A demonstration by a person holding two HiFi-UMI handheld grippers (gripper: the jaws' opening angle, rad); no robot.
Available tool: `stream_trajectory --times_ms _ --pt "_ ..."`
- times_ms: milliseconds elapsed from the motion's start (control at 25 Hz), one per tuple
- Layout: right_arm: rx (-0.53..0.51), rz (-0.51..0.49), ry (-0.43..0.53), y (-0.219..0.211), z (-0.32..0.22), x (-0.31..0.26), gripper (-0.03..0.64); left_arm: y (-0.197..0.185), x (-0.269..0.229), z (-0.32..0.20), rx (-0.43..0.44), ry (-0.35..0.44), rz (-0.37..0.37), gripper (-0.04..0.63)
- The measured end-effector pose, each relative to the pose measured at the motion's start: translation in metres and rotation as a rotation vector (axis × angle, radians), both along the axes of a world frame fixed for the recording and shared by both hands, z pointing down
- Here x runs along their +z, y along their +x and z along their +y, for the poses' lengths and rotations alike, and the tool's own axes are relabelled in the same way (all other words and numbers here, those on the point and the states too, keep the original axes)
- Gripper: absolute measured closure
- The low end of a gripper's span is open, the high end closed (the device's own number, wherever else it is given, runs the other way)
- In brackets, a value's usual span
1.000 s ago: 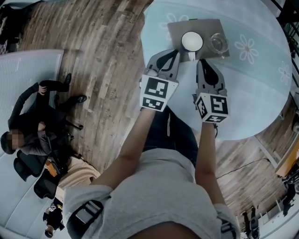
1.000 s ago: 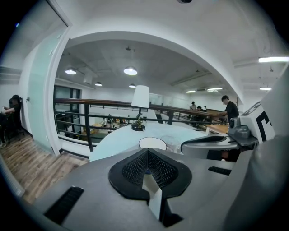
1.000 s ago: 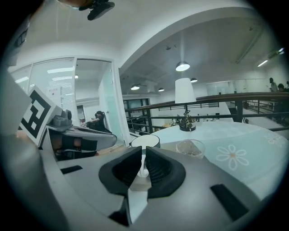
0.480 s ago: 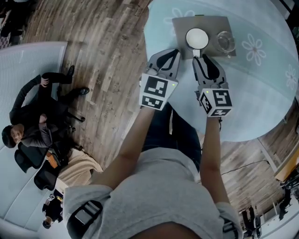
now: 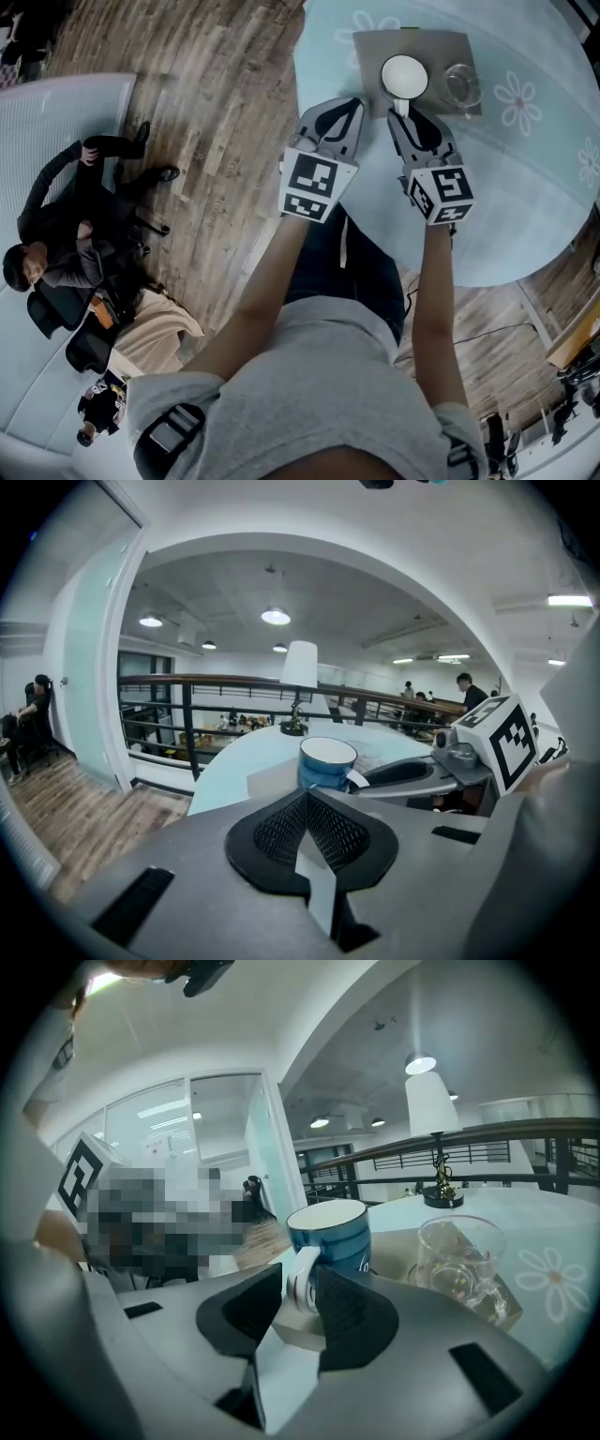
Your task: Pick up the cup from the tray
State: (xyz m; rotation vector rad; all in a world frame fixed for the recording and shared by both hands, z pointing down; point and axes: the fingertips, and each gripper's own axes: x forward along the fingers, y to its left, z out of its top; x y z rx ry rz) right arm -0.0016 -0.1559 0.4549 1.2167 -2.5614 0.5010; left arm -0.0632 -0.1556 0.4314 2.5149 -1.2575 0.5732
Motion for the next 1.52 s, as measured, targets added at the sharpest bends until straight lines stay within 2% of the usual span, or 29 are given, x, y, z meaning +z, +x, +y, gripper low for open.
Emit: stream_trajectory --times_ms 200,560,800,1080,1520 --pt "-0.053 0.011 0.002 -0.006 -0.001 0.005 0.541 -0.006 0.003 0.001 -0.013 -0.006 -0.009 0.589" --pt "-0.111 -0.021 0.031 -0.018 0.000 0.007 0.561 -0.016 0.013 0.005 -0.028 -0.025 -0.018 0.589" --pt "-0.103 -0.147 0.057 -0.024 -0.003 -0.007 0.569 -0.020 0.015 0.006 -0.036 -0.033 -0.022 0.589" --pt "-0.102 -0.245 0.058 -0.030 -0.008 -0.020 0.572 -0.024 0.016 0.002 -0.047 -0.029 -0.025 0.589" --pt "-0.075 -0.249 0.100 -0.017 0.007 -0.052 0.572 -0.025 0.005 0.006 -0.036 -0.010 -0.018 0.589"
